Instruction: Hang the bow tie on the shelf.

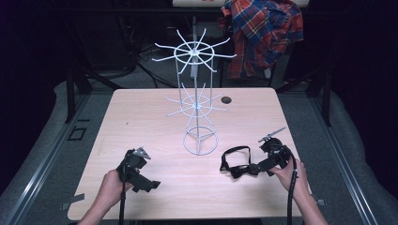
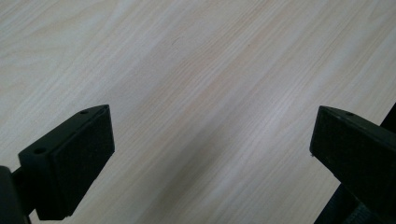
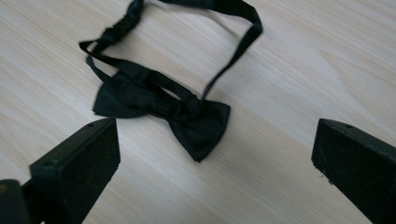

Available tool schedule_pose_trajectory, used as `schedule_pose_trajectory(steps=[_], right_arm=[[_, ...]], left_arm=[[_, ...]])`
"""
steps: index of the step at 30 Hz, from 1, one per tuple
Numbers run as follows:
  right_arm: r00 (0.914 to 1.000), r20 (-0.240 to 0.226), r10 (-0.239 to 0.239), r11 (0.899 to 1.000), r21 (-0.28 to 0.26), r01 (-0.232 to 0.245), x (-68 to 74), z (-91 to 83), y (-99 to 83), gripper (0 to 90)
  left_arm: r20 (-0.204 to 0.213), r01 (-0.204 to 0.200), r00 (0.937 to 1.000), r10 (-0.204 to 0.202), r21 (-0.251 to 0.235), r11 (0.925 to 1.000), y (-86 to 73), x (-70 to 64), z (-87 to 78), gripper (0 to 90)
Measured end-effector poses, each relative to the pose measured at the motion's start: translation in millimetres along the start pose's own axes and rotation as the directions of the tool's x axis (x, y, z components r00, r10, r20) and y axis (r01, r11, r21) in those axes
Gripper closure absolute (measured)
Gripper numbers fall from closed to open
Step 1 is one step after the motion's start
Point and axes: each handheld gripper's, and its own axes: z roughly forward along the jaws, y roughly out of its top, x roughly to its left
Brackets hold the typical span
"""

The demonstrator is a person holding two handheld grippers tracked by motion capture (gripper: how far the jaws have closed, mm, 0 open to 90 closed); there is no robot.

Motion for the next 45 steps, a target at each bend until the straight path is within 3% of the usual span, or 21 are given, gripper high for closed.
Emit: schedule_pose_trajectory(steps=[4,8,17,20,21,24,26,31,32,33,34,38,45], right_arm=[[0.9995,-0.027,0.014,1.000,-0.022,-0.015,4.3,4.8,5.6,4.1],[0.9996,-0.016,0.024,1.000,-0.006,-0.024,3.4,8.4,8.3,4.7],[0.9938,-0.075,0.082,0.997,-0.003,-0.082,1.6,20.9,8.3,6.3],[0.9942,-0.072,0.081,0.997,-0.005,-0.081,1.1,23.5,8.4,7.6],[0.9933,-0.068,0.093,0.996,0.000,-0.093,1.3,25.3,8.7,15.1],[0.9922,-0.075,0.100,0.995,0.013,-0.099,1.0,30.6,8.6,25.9],[0.9935,-0.058,0.098,0.995,0.025,-0.097,-0.9,32.7,7.8,28.9],[0.9893,-0.067,0.130,0.992,0.011,-0.129,-4.8,33.6,6.7,37.8],[0.9843,-0.080,0.157,0.987,-0.020,-0.159,-6.4,33.0,6.4,42.1],[0.9843,-0.080,0.157,0.987,-0.020,-0.159,-6.4,33.0,6.4,42.1],[0.9789,-0.072,0.191,0.980,-0.045,-0.195,-7.5,32.8,8.0,46.3],[0.9752,-0.054,0.215,0.975,-0.047,-0.217,-6.1,33.4,11.6,52.4],[0.9806,-0.017,0.195,0.981,0.002,-0.195,-1.6,40.4,13.9,66.0]], left_arm=[[0.001,-0.004,1.0000,0.004,-0.004,1.0000,-0.1,-1.1,-0.2,0.0],[0.002,-0.002,1.0000,0.002,-0.003,1.0000,-0.7,-0.1,-0.2,0.0],[0.003,-0.007,1.0000,0.007,-0.001,1.0000,-0.4,-1.7,-0.3,0.0],[0.003,-0.008,1.0000,0.008,0.001,1.0000,-0.2,-2.1,-0.1,0.0],[0.002,-0.009,1.0000,0.009,0.002,1.0000,-0.1,-2.2,0.0,0.0],[0.005,-0.009,0.9999,0.009,0.005,0.9999,-0.2,-2.4,0.5,0.0],[0.007,-0.012,0.9999,0.012,0.010,0.9999,-0.1,-2.5,0.6,0.0],[0.008,-0.016,0.9998,0.016,0.012,0.9998,0.1,-3.0,1.3,0.0],[0.008,-0.017,0.9998,0.017,0.013,0.9998,0.2,-3.1,1.4,0.1],[0.009,-0.016,0.9998,0.016,0.014,0.9998,0.3,-3.3,1.6,0.1],[0.009,-0.020,0.9998,0.020,0.017,0.9997,0.6,-3.3,2.0,0.0],[0.010,-0.020,0.9998,0.020,0.017,0.9996,0.7,-3.7,1.9,0.1],[0.011,-0.020,0.9997,0.020,0.018,0.9996,0.5,-3.8,1.9,0.1]])
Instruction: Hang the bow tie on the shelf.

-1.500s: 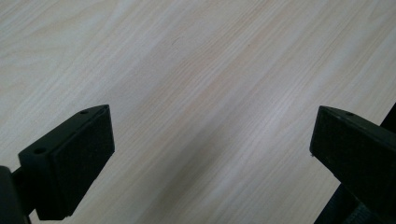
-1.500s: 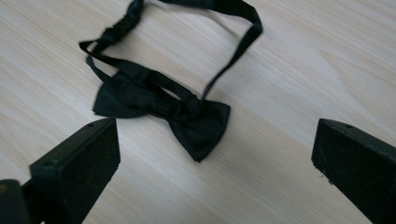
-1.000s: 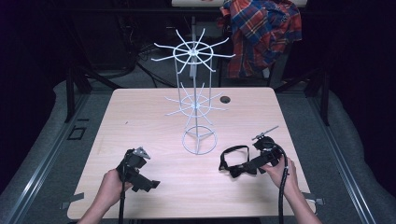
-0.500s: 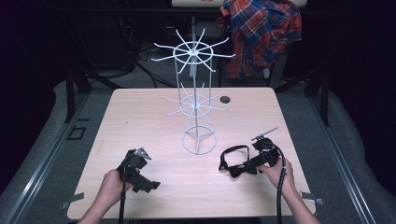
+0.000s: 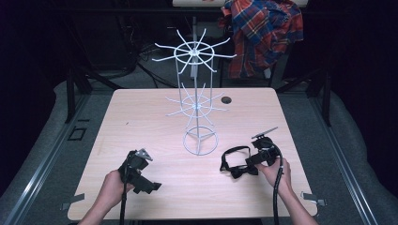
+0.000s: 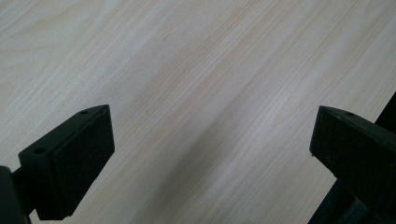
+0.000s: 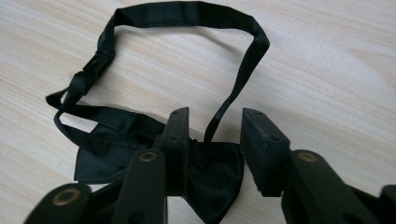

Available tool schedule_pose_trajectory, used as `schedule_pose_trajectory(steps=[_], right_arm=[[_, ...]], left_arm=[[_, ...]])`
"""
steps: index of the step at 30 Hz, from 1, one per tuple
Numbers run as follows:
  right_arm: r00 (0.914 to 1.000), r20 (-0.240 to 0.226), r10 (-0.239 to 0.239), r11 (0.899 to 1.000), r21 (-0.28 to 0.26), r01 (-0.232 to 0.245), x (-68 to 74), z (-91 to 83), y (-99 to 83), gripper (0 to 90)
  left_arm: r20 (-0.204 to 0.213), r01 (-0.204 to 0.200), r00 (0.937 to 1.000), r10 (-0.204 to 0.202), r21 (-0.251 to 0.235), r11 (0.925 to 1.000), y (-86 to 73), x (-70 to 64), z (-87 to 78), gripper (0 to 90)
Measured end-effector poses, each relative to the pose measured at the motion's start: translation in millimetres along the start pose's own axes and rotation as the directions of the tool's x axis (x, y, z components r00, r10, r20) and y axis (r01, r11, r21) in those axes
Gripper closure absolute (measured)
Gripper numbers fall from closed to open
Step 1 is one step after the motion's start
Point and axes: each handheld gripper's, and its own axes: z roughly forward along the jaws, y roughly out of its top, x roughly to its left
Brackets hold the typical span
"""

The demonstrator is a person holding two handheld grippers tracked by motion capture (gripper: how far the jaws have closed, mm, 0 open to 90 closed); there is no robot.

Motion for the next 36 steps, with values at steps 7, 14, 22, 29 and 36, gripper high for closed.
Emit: schedule_pose_trajectory(steps=[7,14,22,29,36], right_arm=[[0.9985,0.026,-0.047,0.999,-0.013,0.048,2.3,-0.9,-1.0,89.2],[0.9926,0.069,-0.100,0.991,-0.077,0.105,8.4,-11.0,0.2,89.8],[0.9671,0.169,-0.190,0.965,-0.152,0.216,21.2,-32.2,2.0,90.0],[0.9526,0.212,-0.218,0.946,-0.192,0.260,27.7,-46.1,2.2,90.0],[0.9410,0.235,-0.243,0.931,-0.216,0.295,32.9,-56.0,1.6,90.0]], left_arm=[[0.001,-0.001,1.0000,0.001,0.000,1.0000,-0.3,-0.3,-0.6,0.0],[-0.002,-0.001,1.0000,0.001,-0.002,1.0000,-0.6,-0.4,-1.0,0.1],[-0.002,-0.004,1.0000,0.004,-0.001,1.0000,-0.8,-0.5,-1.4,0.1],[-0.002,-0.003,1.0000,0.003,-0.001,1.0000,-0.9,-0.3,-1.3,0.1],[-0.003,-0.005,1.0000,0.005,-0.006,1.0000,-1.2,-0.3,-1.3,0.1]])
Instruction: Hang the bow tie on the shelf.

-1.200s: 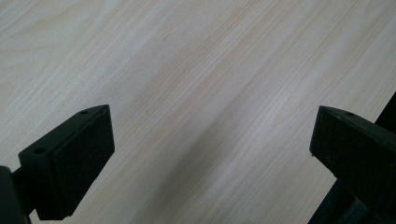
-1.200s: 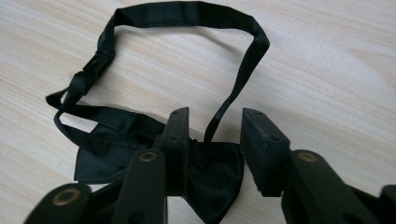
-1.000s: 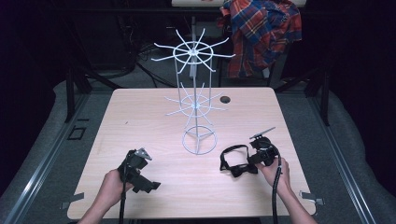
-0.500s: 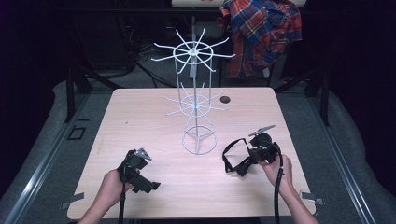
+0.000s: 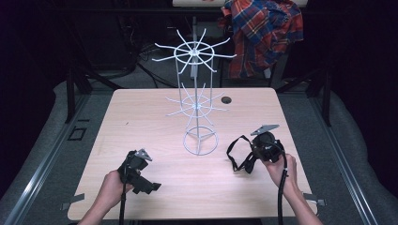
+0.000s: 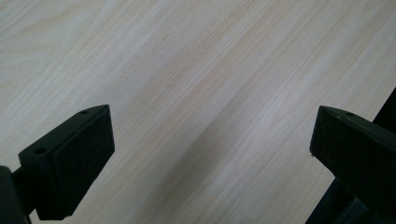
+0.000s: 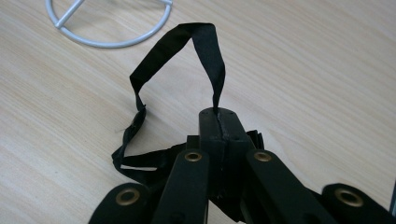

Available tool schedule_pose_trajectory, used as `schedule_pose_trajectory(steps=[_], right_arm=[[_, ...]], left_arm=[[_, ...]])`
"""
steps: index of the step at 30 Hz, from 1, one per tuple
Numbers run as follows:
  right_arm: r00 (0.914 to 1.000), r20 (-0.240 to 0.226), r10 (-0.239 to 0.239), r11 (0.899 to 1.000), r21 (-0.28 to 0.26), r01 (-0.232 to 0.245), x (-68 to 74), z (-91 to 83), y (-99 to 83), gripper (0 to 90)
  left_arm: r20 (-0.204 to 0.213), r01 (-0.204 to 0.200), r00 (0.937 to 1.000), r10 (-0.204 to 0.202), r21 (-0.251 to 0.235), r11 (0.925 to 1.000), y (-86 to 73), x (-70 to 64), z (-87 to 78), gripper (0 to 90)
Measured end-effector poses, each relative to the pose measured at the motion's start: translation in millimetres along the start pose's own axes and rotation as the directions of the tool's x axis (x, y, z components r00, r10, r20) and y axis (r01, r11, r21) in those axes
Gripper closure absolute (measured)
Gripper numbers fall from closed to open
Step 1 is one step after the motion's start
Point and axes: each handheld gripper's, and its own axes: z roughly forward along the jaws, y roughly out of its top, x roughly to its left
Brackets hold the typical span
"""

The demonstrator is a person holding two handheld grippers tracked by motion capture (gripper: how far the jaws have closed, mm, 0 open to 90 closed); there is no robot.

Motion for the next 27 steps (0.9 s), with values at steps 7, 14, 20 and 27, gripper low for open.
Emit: schedule_pose_trajectory(steps=[7,14,20,27], right_arm=[[0.9988,-0.006,-0.048,0.998,-0.041,0.048,6.5,-13.1,6.3,90.0],[0.9973,0.013,-0.072,0.994,-0.079,0.073,10.2,-24.5,13.9,90.0],[0.9971,0.011,-0.075,0.991,-0.107,0.076,12.2,-29.7,20.0,90.0],[0.9965,0.004,-0.084,0.985,-0.152,0.084,13.1,-38.1,30.4,90.0]], left_arm=[[0.007,-0.002,1.0000,0.002,-0.006,1.0000,1.4,-1.8,-0.6,0.1],[-0.011,0.013,0.9999,-0.013,-0.017,0.9998,-1.8,-0.1,-3.4,0.1],[-0.014,0.024,0.9996,-0.025,-0.021,0.9995,-3.2,1.0,-3.8,0.1],[-0.012,0.023,0.9997,-0.023,-0.028,0.9994,-3.7,1.3,-4.6,0.1]])
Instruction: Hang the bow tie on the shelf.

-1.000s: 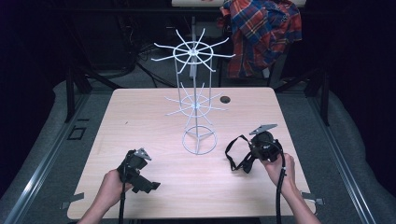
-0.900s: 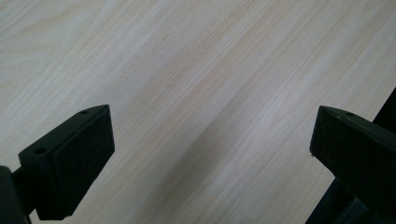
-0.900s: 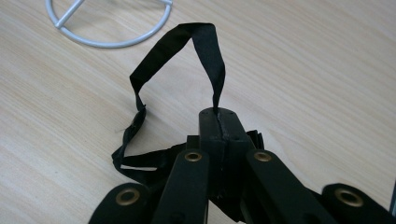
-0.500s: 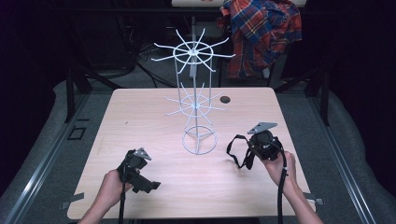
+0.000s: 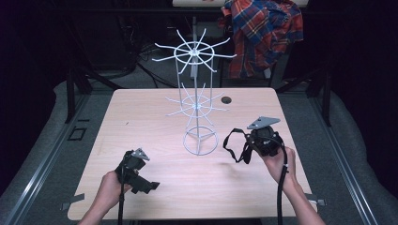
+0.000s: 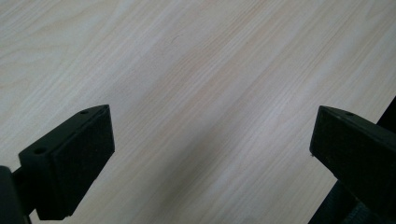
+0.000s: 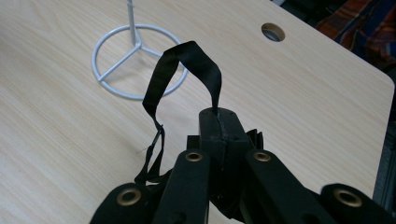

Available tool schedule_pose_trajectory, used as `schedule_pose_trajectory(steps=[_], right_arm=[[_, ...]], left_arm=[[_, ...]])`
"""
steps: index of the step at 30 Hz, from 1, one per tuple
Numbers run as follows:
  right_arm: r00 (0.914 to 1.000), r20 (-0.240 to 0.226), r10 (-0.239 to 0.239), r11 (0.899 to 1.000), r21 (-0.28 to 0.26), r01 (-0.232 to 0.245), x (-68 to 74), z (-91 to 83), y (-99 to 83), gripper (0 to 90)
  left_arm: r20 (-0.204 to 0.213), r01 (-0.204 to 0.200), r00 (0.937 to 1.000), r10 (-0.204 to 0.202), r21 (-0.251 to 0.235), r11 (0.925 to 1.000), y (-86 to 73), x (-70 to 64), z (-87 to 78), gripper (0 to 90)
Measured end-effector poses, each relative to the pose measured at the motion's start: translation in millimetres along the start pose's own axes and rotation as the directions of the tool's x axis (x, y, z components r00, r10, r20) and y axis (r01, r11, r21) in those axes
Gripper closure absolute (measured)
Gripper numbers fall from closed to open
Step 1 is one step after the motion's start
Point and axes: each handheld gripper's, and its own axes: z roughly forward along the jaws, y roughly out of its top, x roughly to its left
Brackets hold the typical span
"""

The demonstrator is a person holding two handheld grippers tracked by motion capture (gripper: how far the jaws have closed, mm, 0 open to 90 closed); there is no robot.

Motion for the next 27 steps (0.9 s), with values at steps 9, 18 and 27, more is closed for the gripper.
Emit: schedule_pose_trajectory(steps=[9,18,27], right_arm=[[1.0000,-0.004,0.000,0.998,-0.055,0.000,-2.8,-2.6,18.3,90.0],[0.9999,-0.003,-0.012,0.996,-0.085,0.011,-4.1,-4.2,25.6,90.0],[0.9994,0.006,-0.034,0.991,-0.130,0.034,-1.0,-7.3,31.6,90.0]], left_arm=[[0.005,0.004,1.0000,-0.004,0.008,1.0000,0.0,1.2,1.8,0.1],[0.009,0.002,1.0000,-0.002,0.014,0.9999,0.8,1.1,3.2,0.1],[0.010,0.002,0.9999,-0.002,0.019,0.9998,1.4,0.9,4.4,0.1]])
